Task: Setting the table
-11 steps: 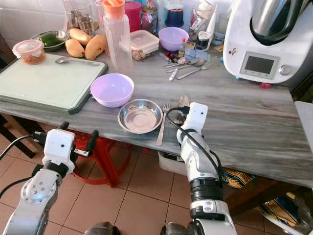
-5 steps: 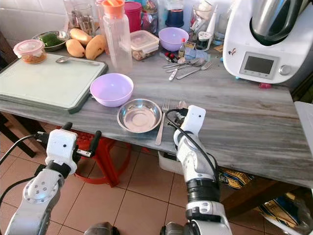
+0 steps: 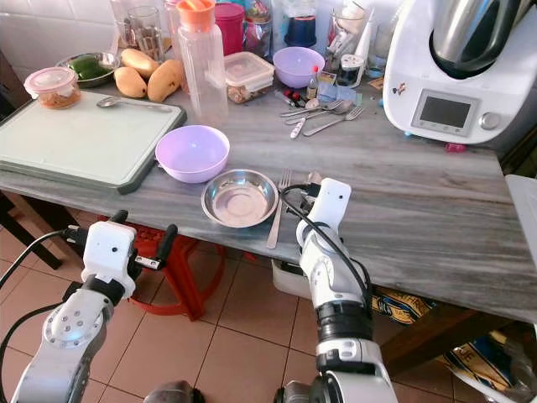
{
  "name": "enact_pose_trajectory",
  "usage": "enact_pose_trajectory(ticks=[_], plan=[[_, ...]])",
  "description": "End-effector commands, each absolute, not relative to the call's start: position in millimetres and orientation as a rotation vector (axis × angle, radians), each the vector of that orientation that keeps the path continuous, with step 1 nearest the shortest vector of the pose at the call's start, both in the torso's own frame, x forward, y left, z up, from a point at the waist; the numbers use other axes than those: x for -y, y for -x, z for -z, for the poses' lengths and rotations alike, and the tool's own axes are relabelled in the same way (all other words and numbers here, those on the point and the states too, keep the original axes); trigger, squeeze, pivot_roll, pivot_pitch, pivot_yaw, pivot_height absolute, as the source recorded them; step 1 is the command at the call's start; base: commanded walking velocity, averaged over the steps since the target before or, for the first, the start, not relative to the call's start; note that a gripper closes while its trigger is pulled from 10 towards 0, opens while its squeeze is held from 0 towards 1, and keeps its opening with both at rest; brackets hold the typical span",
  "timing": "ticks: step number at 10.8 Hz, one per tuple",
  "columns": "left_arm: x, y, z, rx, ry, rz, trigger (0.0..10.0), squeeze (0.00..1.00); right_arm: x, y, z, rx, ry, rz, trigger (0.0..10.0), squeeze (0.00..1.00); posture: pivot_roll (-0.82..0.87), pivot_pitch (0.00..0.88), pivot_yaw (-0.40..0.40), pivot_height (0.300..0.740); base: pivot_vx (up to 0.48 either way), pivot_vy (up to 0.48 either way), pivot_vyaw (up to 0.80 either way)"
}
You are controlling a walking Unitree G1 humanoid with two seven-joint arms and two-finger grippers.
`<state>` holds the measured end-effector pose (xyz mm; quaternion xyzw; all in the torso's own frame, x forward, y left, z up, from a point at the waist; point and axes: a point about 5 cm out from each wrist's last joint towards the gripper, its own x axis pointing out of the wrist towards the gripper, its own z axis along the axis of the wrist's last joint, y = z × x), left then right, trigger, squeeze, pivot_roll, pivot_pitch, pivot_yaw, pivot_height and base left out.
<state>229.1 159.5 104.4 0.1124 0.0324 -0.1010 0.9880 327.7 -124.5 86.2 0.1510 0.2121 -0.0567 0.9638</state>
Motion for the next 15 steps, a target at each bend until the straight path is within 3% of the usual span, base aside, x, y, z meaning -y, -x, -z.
enact_pose_trajectory(ticks=[1, 15], plan=[[-156.0, -230.4, -108.6, -0.051, -0.225, 0.216, 10.0, 0.00, 123.8, -329.7, -85.0, -0.444, -0.297, 0.115, 10.0, 0.00, 0.11, 0.000, -0.026, 0.740, 0.000, 0.000, 0.00], [-151.6, -233.3, -109.1, -0.048, -0.218, 0.228, 10.0, 0.00, 113.3, -329.3, -83.2, -0.446, -0.282, 0.097, 10.0, 0.00, 0.11, 0.000, -0.029, 0.740, 0.000, 0.000, 0.00]])
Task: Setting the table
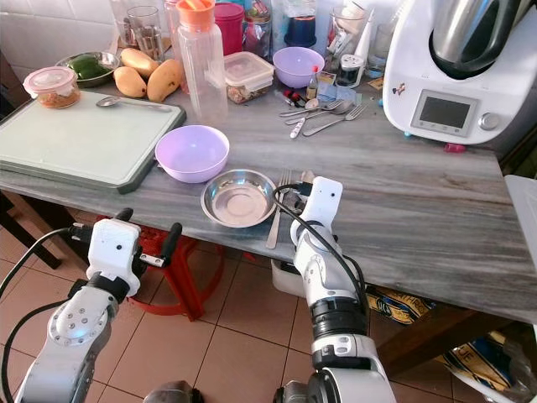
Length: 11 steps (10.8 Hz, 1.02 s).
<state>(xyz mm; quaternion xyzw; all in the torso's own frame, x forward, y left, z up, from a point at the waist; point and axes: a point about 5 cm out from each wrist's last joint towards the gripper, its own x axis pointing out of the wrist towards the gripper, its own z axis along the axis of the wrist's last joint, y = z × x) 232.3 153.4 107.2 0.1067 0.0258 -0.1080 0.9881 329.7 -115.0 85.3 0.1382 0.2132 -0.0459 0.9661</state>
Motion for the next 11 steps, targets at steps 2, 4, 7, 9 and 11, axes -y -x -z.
enact_pose_trajectory(ticks=[2, 4, 7, 9, 11], plan=[[-151.1, -234.0, -109.0, -0.048, -0.218, 0.227, 10.0, 0.00, 115.1, -329.6, -82.8, -0.445, -0.288, 0.104, 10.0, 1.00, 0.11, 0.000, -0.029, 0.740, 0.000, 0.000, 0.00], [-150.9, -234.7, -109.0, -0.047, -0.219, 0.229, 10.0, 0.00, 115.3, -330.3, -83.1, -0.442, -0.291, 0.106, 10.0, 1.00, 0.11, 0.000, -0.028, 0.740, 0.000, 0.000, 0.00], [-150.3, -235.6, -109.2, -0.045, -0.220, 0.231, 10.0, 0.00, 116.8, -330.9, -83.9, -0.435, -0.292, 0.113, 10.0, 1.00, 0.11, 0.000, -0.028, 0.740, 0.000, 0.000, 0.00], [-150.2, -236.1, -109.6, -0.042, -0.220, 0.231, 10.0, 0.00, 119.1, -332.4, -88.3, -0.414, -0.293, 0.121, 10.0, 1.00, 0.11, 0.000, -0.028, 0.740, 0.000, 0.000, 0.00], [-150.1, -236.6, -110.1, -0.038, -0.221, 0.230, 10.0, 0.00, 122.9, -333.9, -94.1, -0.368, -0.293, 0.135, 10.0, 1.00, 0.11, 0.000, -0.027, 0.740, 0.000, 0.000, 0.00]])
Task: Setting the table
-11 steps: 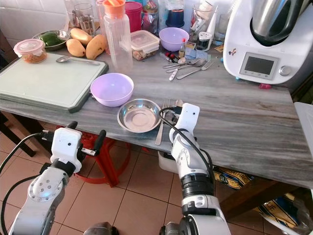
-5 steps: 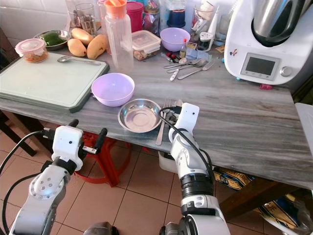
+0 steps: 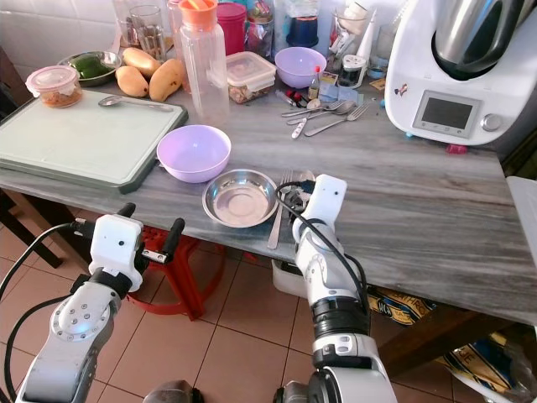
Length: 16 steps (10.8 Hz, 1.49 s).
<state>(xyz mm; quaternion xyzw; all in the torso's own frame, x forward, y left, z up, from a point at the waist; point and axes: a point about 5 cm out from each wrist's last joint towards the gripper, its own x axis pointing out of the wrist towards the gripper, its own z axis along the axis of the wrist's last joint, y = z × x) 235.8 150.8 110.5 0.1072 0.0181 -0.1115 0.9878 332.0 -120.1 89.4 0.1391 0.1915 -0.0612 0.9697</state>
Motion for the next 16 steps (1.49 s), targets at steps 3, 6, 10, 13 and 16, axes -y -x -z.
enact_pose_trajectory(ticks=[3, 6, 10, 13, 16], plan=[[-150.3, -237.7, -111.2, -0.030, -0.223, 0.224, 10.0, 0.00, 118.8, -337.1, -104.0, -0.295, -0.331, 0.107, 10.0, 1.00, 0.11, 0.000, -0.024, 0.740, 0.000, 0.000, 0.00], [-149.8, -238.5, -112.9, -0.019, -0.225, 0.219, 10.0, 0.00, 121.2, -337.8, -117.7, -0.188, -0.309, 0.101, 10.0, 1.00, 0.12, 0.000, -0.030, 0.740, 0.000, 0.000, 0.00], [-148.5, -239.7, -112.7, -0.015, -0.218, 0.220, 10.0, 0.00, 171.9, -309.4, -116.0, -0.126, -0.160, 0.274, 10.0, 1.00, 0.10, 0.000, -0.025, 0.740, 0.000, 0.000, 0.00], [-146.2, -242.4, -113.6, -0.011, -0.213, 0.234, 10.0, 0.00, 170.2, -290.0, -90.7, -0.284, -0.146, 0.274, 10.0, 1.00, 0.10, 0.000, -0.021, 0.740, 0.000, 0.000, 0.00], [-146.8, -240.9, -112.9, -0.016, -0.212, 0.227, 10.0, 0.00, 160.8, -284.6, -74.3, -0.417, -0.114, 0.206, 10.0, 0.88, 0.10, 0.000, -0.025, 0.740, 0.000, 0.000, 0.00]])
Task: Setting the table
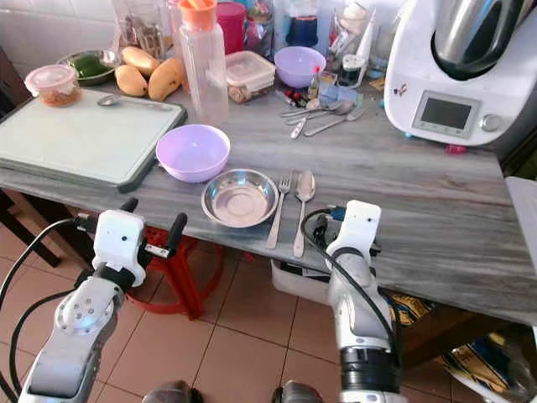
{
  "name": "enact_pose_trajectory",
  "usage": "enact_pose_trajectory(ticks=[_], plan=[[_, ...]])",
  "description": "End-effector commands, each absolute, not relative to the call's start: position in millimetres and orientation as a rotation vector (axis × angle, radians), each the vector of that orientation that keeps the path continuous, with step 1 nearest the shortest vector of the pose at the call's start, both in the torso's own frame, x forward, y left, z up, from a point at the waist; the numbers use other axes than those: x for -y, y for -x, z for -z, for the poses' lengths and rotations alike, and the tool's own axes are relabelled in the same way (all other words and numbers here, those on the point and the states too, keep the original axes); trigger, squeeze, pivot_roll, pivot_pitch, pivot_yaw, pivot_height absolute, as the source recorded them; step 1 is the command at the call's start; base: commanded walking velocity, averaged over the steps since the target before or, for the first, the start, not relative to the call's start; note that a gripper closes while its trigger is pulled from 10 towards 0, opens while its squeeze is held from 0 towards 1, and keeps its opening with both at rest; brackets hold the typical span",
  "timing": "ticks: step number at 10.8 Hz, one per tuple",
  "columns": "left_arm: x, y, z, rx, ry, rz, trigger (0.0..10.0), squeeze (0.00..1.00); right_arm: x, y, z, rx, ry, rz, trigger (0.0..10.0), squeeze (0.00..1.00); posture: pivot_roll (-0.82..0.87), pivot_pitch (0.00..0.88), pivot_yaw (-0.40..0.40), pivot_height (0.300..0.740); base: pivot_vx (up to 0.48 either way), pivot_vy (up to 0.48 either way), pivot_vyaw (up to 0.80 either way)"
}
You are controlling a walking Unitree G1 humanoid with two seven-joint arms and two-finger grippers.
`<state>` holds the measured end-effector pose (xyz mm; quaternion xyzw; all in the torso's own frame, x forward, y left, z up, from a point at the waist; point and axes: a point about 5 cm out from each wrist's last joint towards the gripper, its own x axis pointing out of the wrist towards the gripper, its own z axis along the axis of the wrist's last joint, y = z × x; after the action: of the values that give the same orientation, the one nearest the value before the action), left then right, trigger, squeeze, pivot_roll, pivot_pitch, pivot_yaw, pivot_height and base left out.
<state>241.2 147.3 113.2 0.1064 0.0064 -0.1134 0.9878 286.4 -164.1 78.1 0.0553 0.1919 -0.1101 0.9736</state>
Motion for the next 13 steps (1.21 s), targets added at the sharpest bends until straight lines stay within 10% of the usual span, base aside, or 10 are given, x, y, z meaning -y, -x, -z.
enact_pose_trajectory(ticks=[1, 3, 13], plan=[[-146.8, -240.7, -112.8, -0.017, -0.212, 0.226, 10.0, 0.00, 158.0, -284.6, -73.7, -0.426, -0.114, 0.188, 10.0, 0.77, 0.10, 0.000, -0.025, 0.740, 0.000, 0.000, 0.00], [-146.3, -240.5, -111.9, -0.023, -0.212, 0.233, 10.0, 0.00, 144.5, -282.7, -68.2, -0.489, -0.108, 0.091, 10.0, 0.26, 0.10, 0.000, -0.023, 0.740, 0.000, 0.000, 0.00], [-144.8, -241.7, -111.2, -0.025, -0.213, 0.240, 10.0, 0.00, 129.9, -282.7, -69.8, -0.518, -0.113, -0.037, 10.0, 0.26, 0.10, 0.000, -0.025, 0.740, 0.000, 0.000, 0.00]])
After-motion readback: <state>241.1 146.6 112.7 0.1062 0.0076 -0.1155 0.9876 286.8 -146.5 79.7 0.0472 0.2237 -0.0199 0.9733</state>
